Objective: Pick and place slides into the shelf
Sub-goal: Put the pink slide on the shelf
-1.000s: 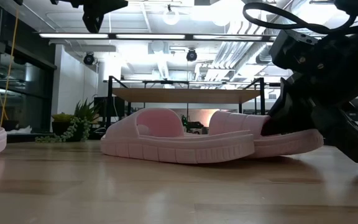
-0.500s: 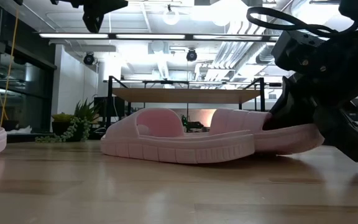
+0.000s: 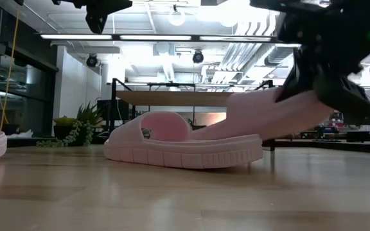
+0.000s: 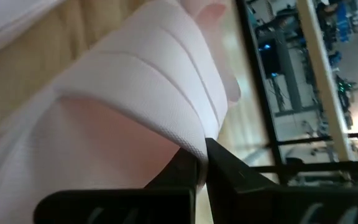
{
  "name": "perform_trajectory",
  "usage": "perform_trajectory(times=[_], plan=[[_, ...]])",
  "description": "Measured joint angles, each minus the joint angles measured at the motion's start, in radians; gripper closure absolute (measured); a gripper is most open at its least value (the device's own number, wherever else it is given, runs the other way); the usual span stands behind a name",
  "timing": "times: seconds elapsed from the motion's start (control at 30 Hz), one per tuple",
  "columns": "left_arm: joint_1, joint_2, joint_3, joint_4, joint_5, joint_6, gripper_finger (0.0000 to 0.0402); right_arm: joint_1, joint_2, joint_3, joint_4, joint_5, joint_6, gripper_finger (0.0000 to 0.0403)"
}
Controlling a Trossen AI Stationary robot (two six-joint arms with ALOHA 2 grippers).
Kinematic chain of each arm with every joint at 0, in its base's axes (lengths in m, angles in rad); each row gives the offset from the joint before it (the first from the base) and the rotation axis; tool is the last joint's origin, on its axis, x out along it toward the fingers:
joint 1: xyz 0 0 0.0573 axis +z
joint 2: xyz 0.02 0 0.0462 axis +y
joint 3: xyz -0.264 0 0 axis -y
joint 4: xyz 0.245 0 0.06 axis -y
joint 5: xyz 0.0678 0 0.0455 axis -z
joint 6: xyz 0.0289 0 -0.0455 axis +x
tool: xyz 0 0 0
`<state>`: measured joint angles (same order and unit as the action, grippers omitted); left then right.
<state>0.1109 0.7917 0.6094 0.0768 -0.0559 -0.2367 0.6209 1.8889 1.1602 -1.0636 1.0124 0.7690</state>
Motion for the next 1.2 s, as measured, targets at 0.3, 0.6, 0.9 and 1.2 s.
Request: perform_trajectory(times=[0.3, 0.6, 0.9, 1.2], plan=[[0.0, 0.0, 0.0, -0.002, 0.0, 0.0, 0.0236, 0.001, 0.0, 0.05, -0.171, 0.016, 0.074, 0.0402], [0.0, 0.0, 0.0, -0.002, 0.0, 0.0, 0.0236, 0.0, 0.0, 0.05, -0.378, 0.03, 0.255, 0.0403], [0.0, 0.0, 0.0, -0.002, -0.003, 0.0, 0.0236, 0.0, -0.001, 0.089, -0.509, 0.0, 0.34, 0.0403], [0.0, 0.0, 0.0, -0.005, -0.008, 0.0, 0.0236, -0.022, -0.002, 0.254, -0.507, 0.081, 0.19, 0.0403]])
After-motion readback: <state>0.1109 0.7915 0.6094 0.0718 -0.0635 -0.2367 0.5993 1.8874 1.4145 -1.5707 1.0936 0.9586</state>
